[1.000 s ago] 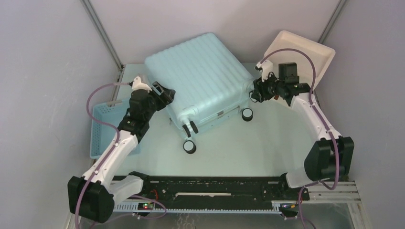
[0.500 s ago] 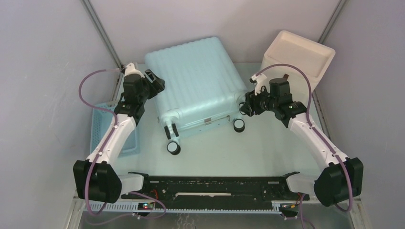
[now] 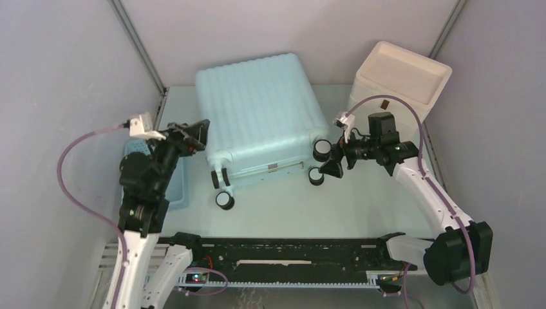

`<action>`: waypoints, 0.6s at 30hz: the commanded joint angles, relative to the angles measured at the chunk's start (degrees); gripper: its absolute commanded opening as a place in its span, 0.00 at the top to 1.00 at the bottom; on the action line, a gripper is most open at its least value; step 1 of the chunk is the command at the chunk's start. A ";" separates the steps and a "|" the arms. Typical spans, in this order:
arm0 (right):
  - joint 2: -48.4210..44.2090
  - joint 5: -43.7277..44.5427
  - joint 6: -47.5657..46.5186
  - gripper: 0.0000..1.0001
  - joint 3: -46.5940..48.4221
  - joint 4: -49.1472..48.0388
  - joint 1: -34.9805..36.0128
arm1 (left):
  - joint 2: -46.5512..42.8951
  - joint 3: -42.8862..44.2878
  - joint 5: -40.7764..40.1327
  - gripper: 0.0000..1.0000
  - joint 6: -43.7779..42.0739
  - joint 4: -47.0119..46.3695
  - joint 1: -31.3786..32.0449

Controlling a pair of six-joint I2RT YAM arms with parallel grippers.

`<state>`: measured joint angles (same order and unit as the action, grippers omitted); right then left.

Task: Open, take out, and arrange the luggage
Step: Adjust the luggage at the center of the board.

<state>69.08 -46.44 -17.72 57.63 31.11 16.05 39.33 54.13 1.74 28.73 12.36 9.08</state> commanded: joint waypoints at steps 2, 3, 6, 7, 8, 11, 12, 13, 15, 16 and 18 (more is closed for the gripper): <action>-4.04 -14.19 -7.80 0.04 1.47 2.16 -3.15 | -10.03 -8.50 11.20 0.14 6.35 0.60 0.97; -4.26 -15.17 -9.23 0.04 1.63 3.06 -3.59 | -12.08 -9.84 12.07 0.15 7.58 0.21 2.01; -5.35 -16.75 -11.66 0.04 1.82 5.03 -4.92 | -17.29 -13.57 10.80 0.17 10.14 -0.23 8.61; -5.62 -17.47 -12.32 0.04 1.84 5.62 -5.69 | -18.36 -14.72 9.05 0.19 10.79 -0.34 11.97; -5.96 -18.25 -12.70 0.04 1.87 5.92 -6.52 | -19.00 -15.96 7.05 0.20 11.41 -0.71 15.36; -6.32 -19.69 -12.78 0.04 1.84 6.29 -8.81 | -18.46 -18.57 -0.74 0.22 11.91 -2.02 27.79; -6.26 -19.95 -12.73 0.04 1.79 6.31 -9.42 | -17.34 -18.91 -4.98 0.22 11.52 -2.64 32.43; -6.10 -20.27 -12.70 0.04 1.77 6.36 -9.89 | -15.45 -18.98 -8.92 0.22 10.73 -3.26 38.55; -5.62 -20.49 -12.70 0.04 1.79 6.53 -10.52 | -10.77 -18.03 -18.22 0.22 8.85 -4.29 47.26; -5.40 -20.33 -12.78 0.04 1.76 6.56 -10.64 | -8.10 -17.12 -20.38 0.22 8.01 -4.80 50.62; -4.70 -19.75 -12.88 0.04 1.77 6.67 -10.77 | -2.22 -15.30 -26.56 0.22 6.98 -5.97 55.98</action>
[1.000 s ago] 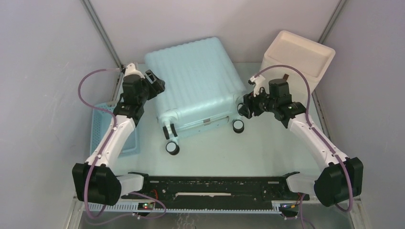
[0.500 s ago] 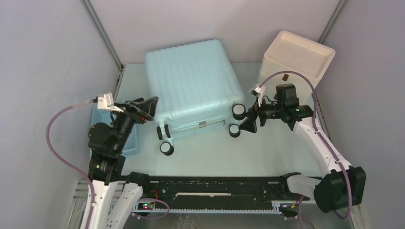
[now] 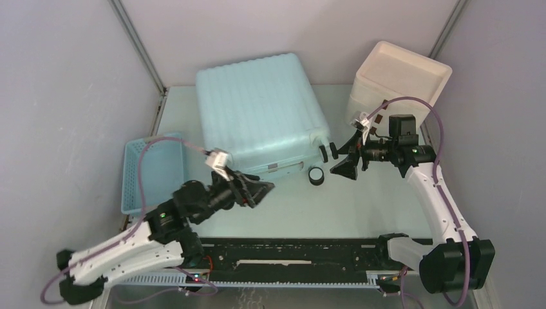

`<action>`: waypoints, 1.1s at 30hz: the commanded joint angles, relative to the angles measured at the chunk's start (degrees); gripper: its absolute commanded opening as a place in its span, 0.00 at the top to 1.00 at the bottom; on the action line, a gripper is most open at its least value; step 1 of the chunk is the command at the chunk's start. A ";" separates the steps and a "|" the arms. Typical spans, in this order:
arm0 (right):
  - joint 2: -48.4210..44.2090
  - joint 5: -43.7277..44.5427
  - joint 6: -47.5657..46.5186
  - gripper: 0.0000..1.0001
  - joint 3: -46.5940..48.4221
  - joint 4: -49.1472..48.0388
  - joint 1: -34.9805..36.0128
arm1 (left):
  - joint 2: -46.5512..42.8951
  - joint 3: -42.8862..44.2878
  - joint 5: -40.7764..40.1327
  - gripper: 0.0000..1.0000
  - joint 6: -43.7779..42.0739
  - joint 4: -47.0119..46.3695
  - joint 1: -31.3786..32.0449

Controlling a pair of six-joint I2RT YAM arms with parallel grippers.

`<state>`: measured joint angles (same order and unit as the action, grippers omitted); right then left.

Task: Open, take out, and arrange the luggage
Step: Adjust the luggage at the center of the board.

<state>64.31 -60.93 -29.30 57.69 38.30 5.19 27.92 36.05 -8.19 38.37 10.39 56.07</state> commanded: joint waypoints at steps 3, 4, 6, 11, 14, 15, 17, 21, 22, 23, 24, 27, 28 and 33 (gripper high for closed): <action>0.94 -4.19 -0.99 0.05 1.74 -0.60 -0.01 | 17.66 3.05 -20.77 0.22 -1.84 -9.42 12.71; 1.10 -4.06 -0.98 0.05 1.68 -0.63 -0.08 | 20.35 2.67 -21.76 0.24 -1.10 -12.11 13.22; 1.12 -4.22 -0.72 0.05 1.71 -0.63 -0.30 | 25.26 1.59 -23.64 0.25 -0.42 -18.58 13.80; 1.43 -4.58 -0.16 0.05 1.72 -0.73 -1.07 | 34.27 0.40 -25.94 0.26 -2.01 -28.14 14.06; 2.01 -5.74 -0.06 0.05 1.71 -0.36 -1.76 | 37.90 -0.22 -25.87 0.25 -3.45 -32.96 13.98; 2.12 -6.42 -0.04 0.05 1.72 -0.23 -2.17 | 38.72 -0.52 -25.62 0.25 -3.45 -35.06 13.91; 1.94 -8.14 0.82 0.05 1.01 -0.91 -3.57 | 42.43 -0.89 -24.79 0.25 -3.93 -39.12 13.73; 0.54 -10.65 3.55 0.05 -1.59 -4.60 -6.67 | 49.39 -0.62 -24.46 0.34 -6.04 -47.18 13.63; 0.43 -11.08 4.01 0.05 -2.28 -5.43 -7.31 | 50.94 -0.37 -24.53 0.36 -6.15 -47.93 13.58; 0.42 -11.43 4.25 0.05 -3.02 -6.15 -7.83 | 52.02 -0.11 -24.62 0.37 -6.26 -48.57 13.54; 0.46 -11.51 4.42 0.05 -3.86 -7.04 -8.16 | 52.77 0.17 -24.68 0.37 -6.28 -48.62 13.54; 0.34 -8.36 8.54 0.05 -8.00 -12.96 -8.65 | 52.90 -0.07 -25.21 0.37 -6.72 -48.50 13.40; 0.23 -8.25 9.44 0.05 -9.55 -14.53 -8.93 | 52.78 -0.30 -25.43 0.37 -6.79 -48.23 13.13; -1.50 -9.56 25.20 0.05 -21.32 -36.32 -10.69 | 55.04 -1.09 -22.83 0.42 -4.33 -47.85 10.24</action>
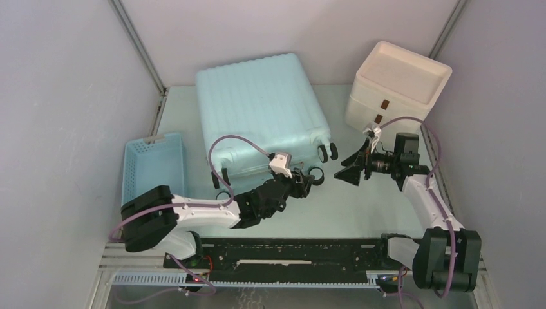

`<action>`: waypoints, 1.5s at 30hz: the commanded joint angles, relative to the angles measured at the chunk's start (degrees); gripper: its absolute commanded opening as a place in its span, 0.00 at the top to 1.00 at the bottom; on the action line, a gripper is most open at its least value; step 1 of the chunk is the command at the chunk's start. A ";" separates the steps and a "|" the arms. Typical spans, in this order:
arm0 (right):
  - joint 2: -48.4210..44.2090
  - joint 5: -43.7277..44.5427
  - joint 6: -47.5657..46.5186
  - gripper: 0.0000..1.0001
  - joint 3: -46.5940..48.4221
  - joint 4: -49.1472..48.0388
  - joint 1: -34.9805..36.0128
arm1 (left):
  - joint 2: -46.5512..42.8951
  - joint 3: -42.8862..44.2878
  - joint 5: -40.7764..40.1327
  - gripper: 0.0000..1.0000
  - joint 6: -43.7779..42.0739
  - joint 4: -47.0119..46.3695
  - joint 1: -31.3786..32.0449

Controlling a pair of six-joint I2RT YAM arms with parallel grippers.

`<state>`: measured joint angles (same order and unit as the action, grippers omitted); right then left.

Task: Open, take out, and arrange the luggage
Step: Adjust the luggage at the center of the board, then unzip the luggage at the center of the board.

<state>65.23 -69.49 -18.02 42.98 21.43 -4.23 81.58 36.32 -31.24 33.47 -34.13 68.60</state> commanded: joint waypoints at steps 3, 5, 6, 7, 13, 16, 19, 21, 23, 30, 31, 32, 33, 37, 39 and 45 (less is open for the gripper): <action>-1.99 0.85 25.39 0.04 -13.54 -37.33 -0.71 | 1.29 -1.81 1.58 0.46 0.08 -4.26 -3.11; 0.02 2.06 32.99 0.04 -17.11 -47.57 0.33 | -0.14 -2.21 1.96 0.48 -1.47 -4.20 -3.12; 1.56 2.84 36.73 0.04 -18.58 -52.87 1.20 | -1.03 -2.55 1.93 0.48 -2.21 -4.03 -3.12; 3.74 4.12 40.73 0.03 -19.68 -58.54 2.21 | -2.16 -2.90 1.89 0.49 -2.91 -3.64 -3.12; 11.22 11.00 52.04 0.04 -22.54 -73.29 10.23 | -9.25 -5.10 1.06 0.52 -4.55 1.64 -3.12; 14.97 15.62 57.83 0.06 -23.86 -78.34 11.97 | -15.15 -6.40 0.64 0.52 -4.80 4.58 -3.12; 20.93 17.27 65.74 0.08 -25.79 -91.06 12.54 | -21.11 -6.78 -0.14 0.51 -5.21 8.53 -3.12; 24.16 17.63 68.07 0.07 -26.11 -96.45 13.49 | -24.71 -6.85 -0.57 0.51 -5.78 11.05 -3.12; 25.88 17.45 67.70 0.03 -26.12 -97.68 15.15 | -28.18 -6.95 -0.89 0.51 -6.26 13.23 -3.12; 27.91 19.78 68.59 0.00 -24.53 -100.81 18.55 | -38.87 -7.07 -1.94 0.49 -7.78 20.08 -3.12; 28.96 19.87 69.19 0.00 -24.13 -101.28 18.55 | -40.06 -6.97 -2.05 0.49 -7.91 21.21 -3.12; 30.24 19.86 69.87 0.00 -23.83 -101.88 18.56 | -41.14 -6.84 -2.23 0.49 -8.06 22.17 -3.12; 31.24 19.84 70.41 0.00 -23.53 -102.21 18.53 | -42.13 -6.79 -2.43 0.49 -8.08 23.09 -3.12; 32.61 19.97 71.63 0.00 -23.47 -102.66 19.56 | -44.75 -7.25 -3.11 0.49 -7.50 25.13 -3.12; 32.74 20.45 72.38 0.00 -23.32 -102.71 20.44 | -45.01 -7.84 -3.49 0.49 -7.11 25.25 -3.12; 34.52 23.22 73.54 0.04 -22.72 -101.35 22.69 | -45.73 -6.23 -6.03 0.49 -8.65 30.80 -3.12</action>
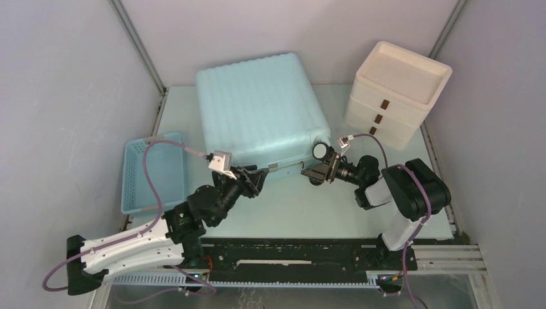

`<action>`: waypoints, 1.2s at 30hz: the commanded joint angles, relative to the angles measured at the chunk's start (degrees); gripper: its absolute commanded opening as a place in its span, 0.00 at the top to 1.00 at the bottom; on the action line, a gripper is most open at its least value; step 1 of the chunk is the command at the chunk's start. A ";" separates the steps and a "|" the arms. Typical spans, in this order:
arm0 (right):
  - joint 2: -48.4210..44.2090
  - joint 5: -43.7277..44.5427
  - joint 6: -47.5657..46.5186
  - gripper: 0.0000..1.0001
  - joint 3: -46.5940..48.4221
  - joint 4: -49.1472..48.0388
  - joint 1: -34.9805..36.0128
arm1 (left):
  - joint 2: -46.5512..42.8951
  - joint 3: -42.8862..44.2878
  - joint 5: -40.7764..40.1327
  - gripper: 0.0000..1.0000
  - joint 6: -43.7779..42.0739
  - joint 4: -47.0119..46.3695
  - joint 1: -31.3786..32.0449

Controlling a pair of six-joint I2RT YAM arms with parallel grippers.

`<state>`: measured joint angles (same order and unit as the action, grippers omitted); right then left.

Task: Open, take out, and arrange the luggage
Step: Unzip the luggage at the center of the board.

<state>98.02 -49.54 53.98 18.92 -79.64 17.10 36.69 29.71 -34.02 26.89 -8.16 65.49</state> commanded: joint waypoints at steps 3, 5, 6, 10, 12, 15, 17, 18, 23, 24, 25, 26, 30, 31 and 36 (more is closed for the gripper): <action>0.59 4.00 1.75 0.11 0.37 1.76 0.81 | -2.69 2.07 -5.62 0.48 -3.13 10.74 -0.02; -2.66 5.16 1.01 0.11 -0.94 5.55 0.04 | -4.42 2.44 -6.25 0.48 -2.89 14.01 -0.02; -4.68 6.17 0.19 0.10 -1.78 7.39 -0.16 | -5.38 2.22 -6.31 0.48 -2.56 14.66 -0.02; -11.71 10.43 -3.60 0.04 -4.23 17.18 -0.44 | -8.74 -0.69 -6.50 0.47 -0.90 14.34 -0.02; -14.50 11.96 -3.77 0.04 -4.93 21.07 -0.45 | -9.76 -1.60 -6.10 0.46 -0.47 13.29 -0.02; -16.80 15.55 -2.00 0.12 -4.14 29.55 -0.01 | -9.91 -1.81 -4.68 0.46 0.29 12.91 -0.02; -16.43 17.77 -2.13 0.16 -2.98 34.50 0.46 | -9.58 -1.90 -4.34 0.47 0.57 12.82 -0.02; -16.01 18.30 -2.09 0.19 -2.77 35.96 0.55 | -9.28 -1.74 -4.06 0.47 0.62 12.78 -0.02; -12.28 15.46 1.98 0.38 -2.99 27.81 1.08 | -8.81 -1.22 -3.34 0.47 1.25 13.01 -0.02; -11.76 15.36 2.46 0.41 -2.86 26.85 1.17 | -8.81 -1.19 -3.33 0.47 1.31 12.90 -0.02; -11.52 15.05 3.11 0.43 -2.79 25.58 0.88 | -8.78 -1.23 -3.40 0.47 1.38 12.91 -0.02; -11.38 14.47 3.61 0.45 -2.71 24.18 0.46 | -8.81 -1.16 -3.34 0.47 1.42 12.90 -0.02; -13.44 13.15 4.07 0.44 -2.73 22.60 -3.05 | -8.51 -1.60 -2.98 0.47 1.82 12.56 -0.02; -14.06 12.89 3.88 0.42 -2.74 22.50 -4.11 | -8.32 -1.81 -2.98 0.47 1.51 12.31 -0.02; -14.35 9.85 1.77 0.38 -2.65 22.70 -7.32 | -7.02 -0.77 -2.60 0.41 -1.57 12.24 -0.02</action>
<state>84.75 -37.71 56.51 15.18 -55.09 11.27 28.45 29.17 -37.08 27.38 5.26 65.49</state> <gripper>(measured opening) 0.611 0.554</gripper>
